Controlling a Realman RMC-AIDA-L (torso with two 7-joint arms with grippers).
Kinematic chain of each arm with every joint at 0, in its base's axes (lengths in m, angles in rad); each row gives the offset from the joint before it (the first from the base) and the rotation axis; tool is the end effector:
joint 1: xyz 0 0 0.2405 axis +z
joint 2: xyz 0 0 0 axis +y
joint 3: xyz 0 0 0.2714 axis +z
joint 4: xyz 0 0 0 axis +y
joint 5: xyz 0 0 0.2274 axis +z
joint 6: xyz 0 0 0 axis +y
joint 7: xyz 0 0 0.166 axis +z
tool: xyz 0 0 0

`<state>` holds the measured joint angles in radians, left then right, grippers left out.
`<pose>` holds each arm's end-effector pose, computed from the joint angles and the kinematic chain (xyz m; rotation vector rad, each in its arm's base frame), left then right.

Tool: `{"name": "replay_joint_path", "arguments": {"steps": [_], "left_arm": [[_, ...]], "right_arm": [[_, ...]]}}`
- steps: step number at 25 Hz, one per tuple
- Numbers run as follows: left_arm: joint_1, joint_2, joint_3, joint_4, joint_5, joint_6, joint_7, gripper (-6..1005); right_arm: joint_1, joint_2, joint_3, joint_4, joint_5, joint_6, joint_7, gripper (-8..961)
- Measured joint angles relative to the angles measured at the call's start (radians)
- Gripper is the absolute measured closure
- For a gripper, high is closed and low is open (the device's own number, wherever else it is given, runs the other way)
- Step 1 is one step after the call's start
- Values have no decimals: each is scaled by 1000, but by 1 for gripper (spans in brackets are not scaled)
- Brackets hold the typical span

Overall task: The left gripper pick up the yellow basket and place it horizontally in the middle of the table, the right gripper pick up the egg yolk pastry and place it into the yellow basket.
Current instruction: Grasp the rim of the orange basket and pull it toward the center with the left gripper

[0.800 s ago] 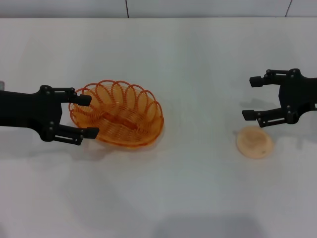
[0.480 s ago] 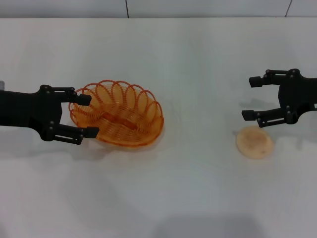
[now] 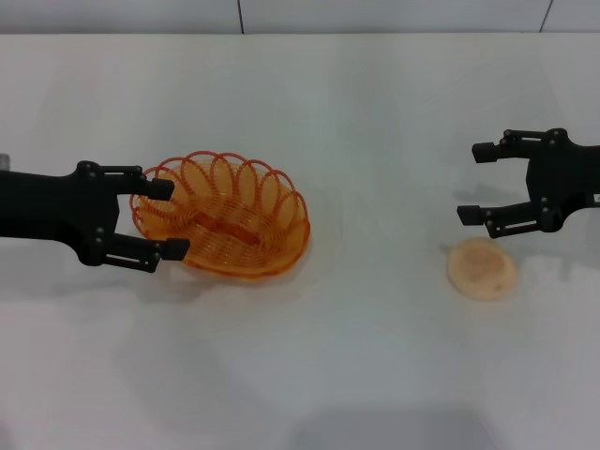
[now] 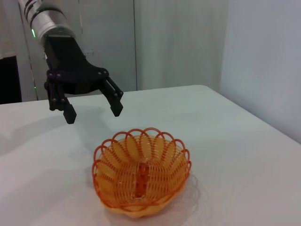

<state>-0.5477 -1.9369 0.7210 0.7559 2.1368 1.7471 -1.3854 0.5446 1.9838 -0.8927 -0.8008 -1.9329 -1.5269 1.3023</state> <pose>-0.2892 0.3537 0.0358 -2.9277 -0.4288 -0.4142 0.2578 0.3860 0.0118 -2.7962 0.1959 0.4582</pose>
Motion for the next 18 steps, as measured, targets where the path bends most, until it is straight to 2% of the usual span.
{"name": "replay_joint_path", "arguments": {"steps": [4,7,12,16,18], "left_arm": [[-4,-3,4,35,0,7,-85,175],[-4,-9,48,113,6,8,-263,179],[-4,-17,72,220,21,5,-477,187],[-6,-3,71,303,37,-13,-646,193],[-23,9,72,343,101,-39,-762,196]], "right_arm": [[0,1,0,-5,0,7,0,80],[0,2,0,-14,0,9,1,80],[2,3,0,-17,0,12,0,80],[7,3,0,-17,2,13,-11,80],[9,3,0,-17,2,13,-13,80]]}}
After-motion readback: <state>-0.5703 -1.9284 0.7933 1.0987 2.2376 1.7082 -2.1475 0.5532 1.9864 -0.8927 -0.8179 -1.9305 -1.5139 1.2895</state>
